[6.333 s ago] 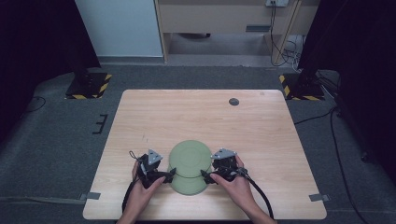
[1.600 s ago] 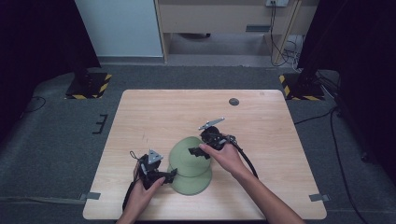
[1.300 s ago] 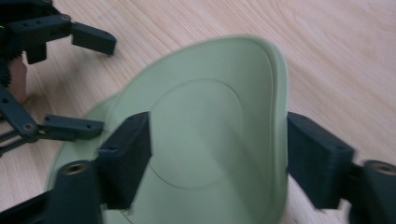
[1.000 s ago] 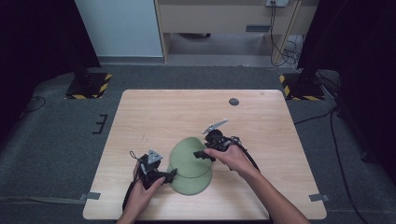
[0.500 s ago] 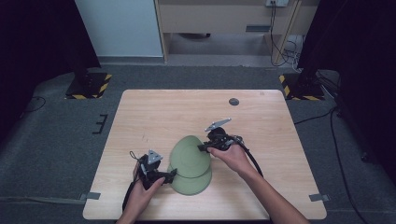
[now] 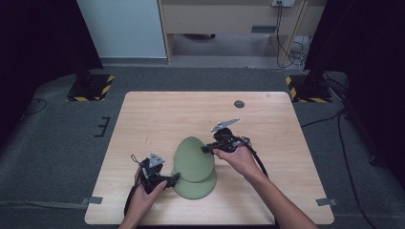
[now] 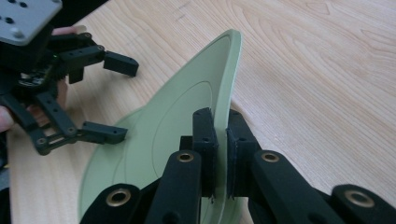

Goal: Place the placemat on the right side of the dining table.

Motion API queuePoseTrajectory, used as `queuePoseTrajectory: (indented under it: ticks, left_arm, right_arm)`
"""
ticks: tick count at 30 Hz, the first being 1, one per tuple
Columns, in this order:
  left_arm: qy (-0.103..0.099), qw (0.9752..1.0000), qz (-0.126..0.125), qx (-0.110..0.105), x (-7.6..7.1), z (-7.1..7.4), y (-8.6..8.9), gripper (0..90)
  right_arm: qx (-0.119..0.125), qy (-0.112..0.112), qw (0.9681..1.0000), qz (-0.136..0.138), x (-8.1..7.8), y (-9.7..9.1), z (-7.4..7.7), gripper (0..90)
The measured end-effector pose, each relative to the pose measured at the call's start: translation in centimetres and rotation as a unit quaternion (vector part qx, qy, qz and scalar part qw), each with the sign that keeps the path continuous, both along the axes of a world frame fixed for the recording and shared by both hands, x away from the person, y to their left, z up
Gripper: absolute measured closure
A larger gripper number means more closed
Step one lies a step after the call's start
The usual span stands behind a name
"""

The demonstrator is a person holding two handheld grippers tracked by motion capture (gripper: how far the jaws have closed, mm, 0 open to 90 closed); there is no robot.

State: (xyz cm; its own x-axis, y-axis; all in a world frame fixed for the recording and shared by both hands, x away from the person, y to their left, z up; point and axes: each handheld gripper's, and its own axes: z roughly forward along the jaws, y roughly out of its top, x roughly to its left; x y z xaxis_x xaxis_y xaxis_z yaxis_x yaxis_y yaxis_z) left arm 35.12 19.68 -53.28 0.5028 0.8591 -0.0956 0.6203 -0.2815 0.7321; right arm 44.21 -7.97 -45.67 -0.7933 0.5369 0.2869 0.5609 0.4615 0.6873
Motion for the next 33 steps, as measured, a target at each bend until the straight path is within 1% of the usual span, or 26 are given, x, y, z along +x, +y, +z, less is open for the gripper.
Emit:
queuePoseTrajectory:
  ticks: [1, 2, 6, 7, 11, 12, 13, 15, 16, 21, 22, 23, 26, 27, 29, 33]
  left_arm:
    - [-0.003, 1.0, 0.0, -0.003, 0.0, 0.1, 0.2, 1.7]
    - [-0.009, 0.9999, 0.004, -0.007, 0.0, 0.3, 0.5, 1.6]
    - [-0.012, 0.9998, 0.012, -0.009, 0.0, 0.5, 1.2, 1.7]
    - [-0.014, 0.9997, 0.015, -0.01, 0.0, 0.6, 1.6, 1.7]
    - [-0.018, 0.9995, 0.024, -0.006, 0.1, 0.7, 2.1, 2.0]
    - [-0.018, 0.9994, 0.028, -0.001, 0.1, 0.8, 2.5, 2.0]
    - [-0.018, 0.9994, 0.028, -0.001, 0.1, 0.8, 2.5, 2.0]
    - [-0.016, 0.9992, 0.036, 0.003, 0.2, 0.7, 2.8, 2.0]
    - [-0.014, 0.9989, 0.044, 0.004, 0.3, 0.7, 3.2, 2.0]
    - [-0.012, 0.9983, 0.057, 0.009, 0.4, 0.6, 3.6, 2.1]
    - [-0.009, 0.998, 0.061, 0.011, 0.4, 0.5, 3.8, 2.2]
    - [-0.009, 0.998, 0.061, 0.011, 0.4, 0.5, 3.8, 2.2]
    - [-0.006, 0.9977, 0.065, 0.017, 0.5, 0.4, 3.9, 2.2]
    - [-0.006, 0.9977, 0.065, 0.017, 0.5, 0.4, 3.9, 2.2]
    - [-0.004, 0.9976, 0.066, 0.019, 0.5, 0.3, 3.9, 2.2]
    - [-0.001, 0.9975, 0.066, 0.023, 0.6, 0.2, 3.9, 2.2]
  right_arm:
    - [0.009, 0.0, 1.0, -0.001, 0.0, -0.2, 0.3, 85.4]
    - [0.009, 0.0, 1.0, 0.0, -0.1, -0.2, 0.4, 85.4]
    - [0.007, -0.002, 1.0, 0.004, -0.4, -0.2, 0.7, 85.4]
    - [0.011, -0.003, 0.9999, 0.006, -0.5, -0.2, 1.0, 85.4]
    - [0.014, -0.004, 0.9999, 0.009, -0.7, -0.3, 1.4, 85.4]
    - [0.016, -0.006, 0.9998, 0.011, -0.8, -0.3, 1.7, 85.4]
    - [0.016, -0.006, 0.9998, 0.011, -0.8, -0.3, 1.7, 85.4]
    - [0.019, -0.007, 0.9997, 0.013, -0.9, -0.3, 2.0, 85.5]
    - [0.019, -0.008, 0.9997, 0.015, -1.0, -0.4, 2.2, 85.5]
    - [0.019, -0.012, 0.9996, 0.017, -1.2, -0.4, 2.7, 85.5]
    - [0.02, -0.012, 0.9996, 0.017, -1.3, -0.5, 2.9, 85.5]
    - [0.02, -0.012, 0.9996, 0.017, -1.3, -0.5, 2.9, 85.5]
    - [0.021, -0.018, 0.9995, 0.017, -1.4, -0.8, 3.6, 85.5]
    - [0.021, -0.018, 0.9995, 0.017, -1.4, -0.8, 3.6, 85.5]
    - [0.021, -0.022, 0.9994, 0.016, -1.5, -1.0, 4.2, 85.6]
    - [0.021, -0.028, 0.9993, 0.014, -1.6, -1.2, 4.7, 85.6]
